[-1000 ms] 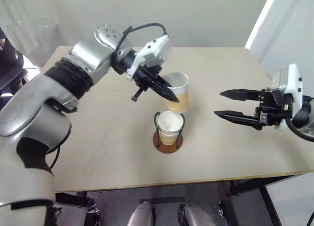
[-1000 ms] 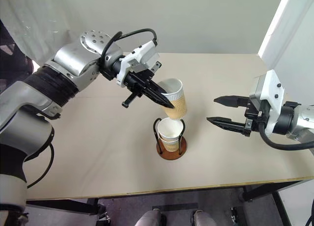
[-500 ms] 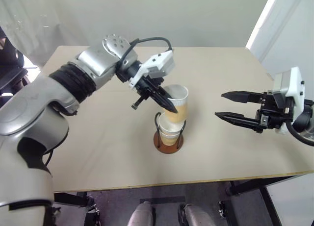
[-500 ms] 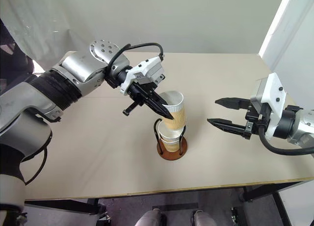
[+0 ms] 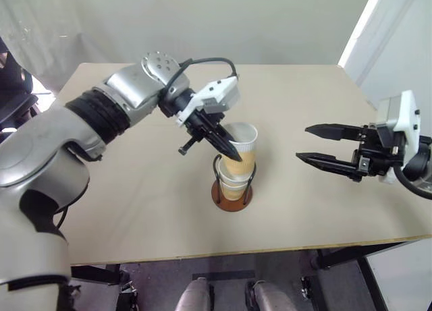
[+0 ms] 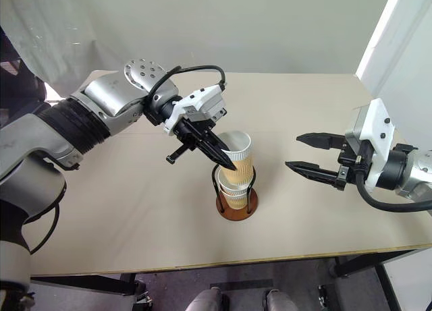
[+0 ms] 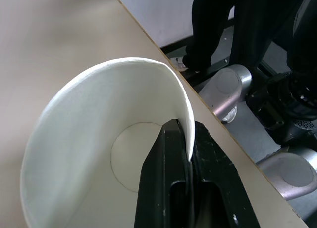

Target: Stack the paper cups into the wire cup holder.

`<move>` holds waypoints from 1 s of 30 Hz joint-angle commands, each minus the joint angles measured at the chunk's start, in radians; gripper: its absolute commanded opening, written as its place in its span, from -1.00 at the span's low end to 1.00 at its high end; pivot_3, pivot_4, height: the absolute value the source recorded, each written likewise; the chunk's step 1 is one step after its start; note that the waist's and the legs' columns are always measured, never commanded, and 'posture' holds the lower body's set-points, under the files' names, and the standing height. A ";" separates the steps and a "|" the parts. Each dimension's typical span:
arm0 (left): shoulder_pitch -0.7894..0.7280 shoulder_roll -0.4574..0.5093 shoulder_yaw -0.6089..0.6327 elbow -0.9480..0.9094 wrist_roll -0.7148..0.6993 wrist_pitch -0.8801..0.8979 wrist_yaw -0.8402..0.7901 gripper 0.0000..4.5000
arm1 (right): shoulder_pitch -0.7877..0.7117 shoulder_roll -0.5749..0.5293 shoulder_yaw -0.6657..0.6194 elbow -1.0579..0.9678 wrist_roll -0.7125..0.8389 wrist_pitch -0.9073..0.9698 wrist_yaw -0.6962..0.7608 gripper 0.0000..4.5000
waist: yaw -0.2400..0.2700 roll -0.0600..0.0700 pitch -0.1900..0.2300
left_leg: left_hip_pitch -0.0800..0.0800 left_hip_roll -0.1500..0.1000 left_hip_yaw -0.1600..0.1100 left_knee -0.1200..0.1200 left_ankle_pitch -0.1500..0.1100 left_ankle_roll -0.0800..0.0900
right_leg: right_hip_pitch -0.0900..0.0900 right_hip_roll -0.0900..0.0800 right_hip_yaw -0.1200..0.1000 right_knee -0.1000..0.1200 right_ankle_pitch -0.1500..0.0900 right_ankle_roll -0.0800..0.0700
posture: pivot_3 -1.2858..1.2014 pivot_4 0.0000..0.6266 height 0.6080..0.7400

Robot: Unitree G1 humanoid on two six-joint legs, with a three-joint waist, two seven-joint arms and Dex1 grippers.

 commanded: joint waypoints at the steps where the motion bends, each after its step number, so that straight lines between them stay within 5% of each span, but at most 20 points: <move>1: -0.027 0.000 0.002 0.010 -0.001 -0.024 -0.036 -0.99 | -0.016 -0.018 -0.023 -0.017 0.016 -0.004 -0.014 0.19 | 0.000 0.000 0.000 | 0.000 0.000 0.000 0.000 0.000 0.000 | 0.000 0.000 0.000 0.000 0.000 0.000 | 0.03 -0.52 1.00; 17: -0.025 -0.014 -0.043 0.049 0.022 -0.055 -0.036 -0.99 | -0.019 -0.019 -0.018 -0.025 0.028 0.001 -0.033 0.19 | 0.000 0.000 0.000 | 0.000 0.001 0.003 0.000 -0.001 0.002 | 0.000 -0.001 0.000 0.000 0.000 0.000 | 0.03 -0.52 1.00; 21: -0.022 -0.024 -0.036 0.066 0.028 -0.057 -0.036 -0.58 | -0.022 -0.021 -0.016 -0.023 0.031 0.001 -0.035 0.19 | 0.001 0.000 0.000 | 0.000 0.001 0.003 0.000 -0.001 0.002 | 0.000 -0.001 0.000 0.000 0.000 0.000 | 0.03 -0.52 1.00; 30: -0.016 -0.046 -0.009 0.101 0.043 -0.075 -0.036 0.90 | -0.025 -0.018 -0.007 -0.019 0.025 -0.003 -0.034 0.19 | 0.000 0.000 0.000 | 0.000 0.001 0.003 0.000 -0.001 0.002 | 0.000 -0.002 0.001 0.000 0.000 0.001 | 0.03 -0.52 1.00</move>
